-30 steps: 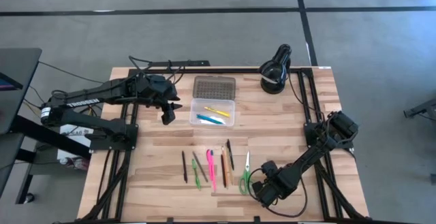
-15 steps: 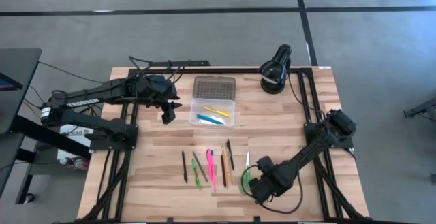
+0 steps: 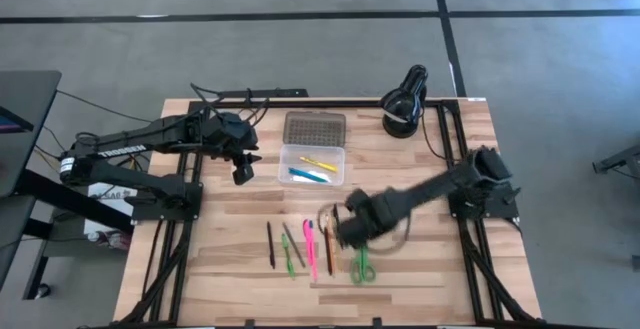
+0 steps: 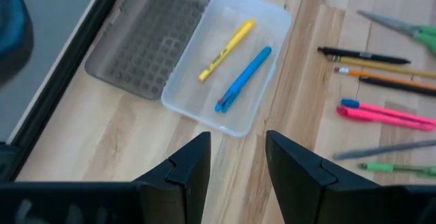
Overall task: Pick & place school supplies into a supply box
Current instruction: Put the yellow pen into the supply box, then put the left black pen into the supply box, then put the green scissors into the supply box
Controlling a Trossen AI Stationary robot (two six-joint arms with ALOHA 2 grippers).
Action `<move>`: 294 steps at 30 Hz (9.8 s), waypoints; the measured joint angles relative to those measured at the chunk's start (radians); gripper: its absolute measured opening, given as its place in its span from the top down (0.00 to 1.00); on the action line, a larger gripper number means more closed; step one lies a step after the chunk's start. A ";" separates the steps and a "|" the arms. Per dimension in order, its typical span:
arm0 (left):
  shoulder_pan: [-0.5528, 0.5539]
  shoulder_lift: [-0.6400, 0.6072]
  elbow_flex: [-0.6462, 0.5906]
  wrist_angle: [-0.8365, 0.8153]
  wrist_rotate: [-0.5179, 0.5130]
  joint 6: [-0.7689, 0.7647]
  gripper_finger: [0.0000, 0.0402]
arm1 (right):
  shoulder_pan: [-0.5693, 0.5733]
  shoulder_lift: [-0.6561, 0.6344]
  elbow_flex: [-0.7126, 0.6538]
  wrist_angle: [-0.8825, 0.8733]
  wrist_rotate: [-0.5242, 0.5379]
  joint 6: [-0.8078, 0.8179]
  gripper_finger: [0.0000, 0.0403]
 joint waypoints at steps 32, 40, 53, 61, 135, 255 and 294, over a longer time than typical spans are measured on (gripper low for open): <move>-0.146 0.000 0.000 -0.039 -0.154 -0.272 0.66 | -0.563 0.078 0.006 0.560 -0.167 -1.046 0.96; -0.212 0.000 0.000 -0.040 -0.214 -0.362 0.66 | -0.552 0.147 0.009 0.588 -0.175 -1.069 0.95; -0.286 0.000 0.000 -0.040 -0.262 -0.447 0.66 | -0.570 0.147 0.009 0.597 -0.270 -1.071 0.83; -0.343 0.000 -0.001 -0.040 -0.283 -0.467 0.66 | -0.569 0.144 0.009 0.597 -0.280 -0.996 0.69; -0.755 0.705 -0.035 0.161 -0.114 -1.780 0.66 | 0.002 -0.492 0.010 -0.207 0.305 -0.535 0.70; -0.056 0.507 -0.034 0.274 -0.110 -0.006 0.94 | 0.003 -0.491 0.010 -0.185 0.306 -0.296 0.70; 0.106 0.671 -0.024 0.574 0.097 0.369 0.71 | -0.003 -0.490 0.009 -0.093 0.335 -0.121 0.70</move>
